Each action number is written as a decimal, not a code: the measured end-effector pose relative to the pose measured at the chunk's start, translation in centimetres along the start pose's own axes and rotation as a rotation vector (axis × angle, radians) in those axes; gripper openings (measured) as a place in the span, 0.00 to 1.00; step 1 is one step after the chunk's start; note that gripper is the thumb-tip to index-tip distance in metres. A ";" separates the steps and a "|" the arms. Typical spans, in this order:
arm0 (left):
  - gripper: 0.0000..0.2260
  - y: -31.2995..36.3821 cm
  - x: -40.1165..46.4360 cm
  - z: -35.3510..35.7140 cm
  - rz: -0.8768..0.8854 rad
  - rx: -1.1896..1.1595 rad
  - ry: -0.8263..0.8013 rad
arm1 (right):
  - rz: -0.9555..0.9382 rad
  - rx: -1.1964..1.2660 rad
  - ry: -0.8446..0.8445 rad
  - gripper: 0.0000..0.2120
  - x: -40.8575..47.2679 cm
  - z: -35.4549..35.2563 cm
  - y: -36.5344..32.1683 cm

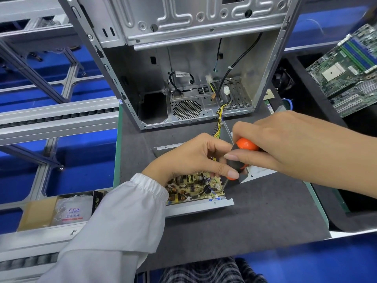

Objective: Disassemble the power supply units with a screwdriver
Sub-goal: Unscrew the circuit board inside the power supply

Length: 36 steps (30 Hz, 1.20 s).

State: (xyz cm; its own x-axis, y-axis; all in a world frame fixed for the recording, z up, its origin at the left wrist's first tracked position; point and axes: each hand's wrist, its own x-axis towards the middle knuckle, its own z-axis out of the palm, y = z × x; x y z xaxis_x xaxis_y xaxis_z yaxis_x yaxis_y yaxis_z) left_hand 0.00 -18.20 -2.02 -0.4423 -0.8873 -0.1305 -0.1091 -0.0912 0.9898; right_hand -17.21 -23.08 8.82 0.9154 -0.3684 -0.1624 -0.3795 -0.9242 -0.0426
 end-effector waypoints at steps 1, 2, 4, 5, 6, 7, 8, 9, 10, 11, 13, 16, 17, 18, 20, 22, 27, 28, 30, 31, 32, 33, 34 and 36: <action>0.15 0.0 0.0 0.0 0.005 0.004 0.006 | -0.001 0.001 0.002 0.32 0.0 0.0 0.0; 0.14 -0.1 0.0 0.0 0.009 0.007 0.009 | -0.005 -0.001 0.000 0.32 -0.1 0.0 0.0; 0.11 -0.1 -0.1 0.1 0.006 0.010 0.006 | -0.019 -0.015 -0.003 0.32 -0.1 0.1 0.0; 0.10 -0.1 -0.1 0.1 0.003 0.011 0.003 | -0.026 -0.028 -0.005 0.32 -0.1 0.2 0.0; 0.10 -0.2 -0.2 0.2 0.002 0.010 -0.001 | -0.030 -0.046 -0.014 0.32 -0.1 0.3 0.0; 0.10 -0.2 -0.2 0.2 0.000 0.006 -0.007 | -0.029 -0.064 -0.027 0.31 -0.1 0.4 0.0; 0.10 -0.3 -0.2 0.2 -0.003 0.001 -0.013 | -0.028 -0.072 -0.033 0.31 -0.1 0.4 -0.1; 0.12 -0.3 -0.2 0.3 -0.002 -0.004 -0.014 | -0.029 -0.072 -0.035 0.30 -0.1 0.5 -0.1; 0.14 -0.3 -0.2 0.3 0.004 -0.006 -0.014 | -0.031 -0.068 -0.037 0.30 -0.2 0.4 -0.1; 0.16 -0.2 -0.2 0.4 0.011 -0.004 -0.016 | -0.032 -0.063 -0.037 0.30 -0.2 0.3 -0.2; 0.15 -0.2 -0.1 0.4 0.021 0.004 -0.007 | -0.024 -0.050 -0.025 0.31 -0.2 0.2 -0.1; 0.09 -0.1 -0.1 0.1 0.016 0.027 0.011 | 0.006 -0.029 -0.004 0.32 -0.3 -0.3 -0.5; 0.08 -0.1 -0.2 0.0 0.016 0.033 0.015 | 0.022 -0.026 -0.006 0.32 -0.1 -0.3 -0.5; 0.08 -0.1 -0.2 0.0 0.017 0.035 0.015 | 0.032 -0.041 -0.023 0.32 0.1 -0.3 -0.4; 0.10 -0.1 -0.1 0.0 0.022 0.037 0.014 | 0.058 -0.024 -0.091 0.26 0.6 -0.1 -0.1; 0.11 -0.3 -0.1 -0.1 0.029 0.039 0.007 | 0.076 0.020 -0.162 0.16 1.0 0.1 0.1; 0.09 -0.5 -0.1 0.0 0.035 0.024 0.008 | 0.064 0.000 -0.208 0.15 1.3 0.1 0.4; 0.08 -0.5 -0.1 0.0 0.031 0.023 0.013 | 0.076 0.025 -0.211 0.15 1.3 0.2 0.2; 0.04 -0.6 -0.1 0.0 0.009 0.032 0.016 | 0.060 -0.021 -0.201 0.14 1.6 0.5 0.1; 0.06 -0.8 -0.2 -0.1 0.002 0.039 0.027 | 0.052 -0.048 -0.199 0.14 1.7 0.7 0.3; 0.07 -0.9 -0.2 -0.1 0.000 0.043 0.029 | 0.055 -0.065 -0.225 0.15 1.8 0.8 0.3; 0.05 -0.9 -0.3 0.0 -0.005 0.046 0.033 | 0.044 -0.081 -0.255 0.16 1.8 0.9 0.4; 0.05 -0.8 -0.4 0.0 -0.008 0.056 0.041 | 0.023 -0.096 -0.278 0.16 2.0 0.9 0.4; 0.08 -0.7 -0.6 0.0 -0.010 0.058 0.038 | -0.020 -0.117 -0.312 0.16 2.8 1.1 0.6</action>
State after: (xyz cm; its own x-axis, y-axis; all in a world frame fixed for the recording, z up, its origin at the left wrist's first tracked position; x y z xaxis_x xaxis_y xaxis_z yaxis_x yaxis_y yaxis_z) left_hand 0.41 -17.59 -2.67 -0.4071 -0.9030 -0.1374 -0.1659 -0.0749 0.9833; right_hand -15.05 -24.53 7.25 0.8305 -0.3177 -0.4575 -0.3270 -0.9430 0.0611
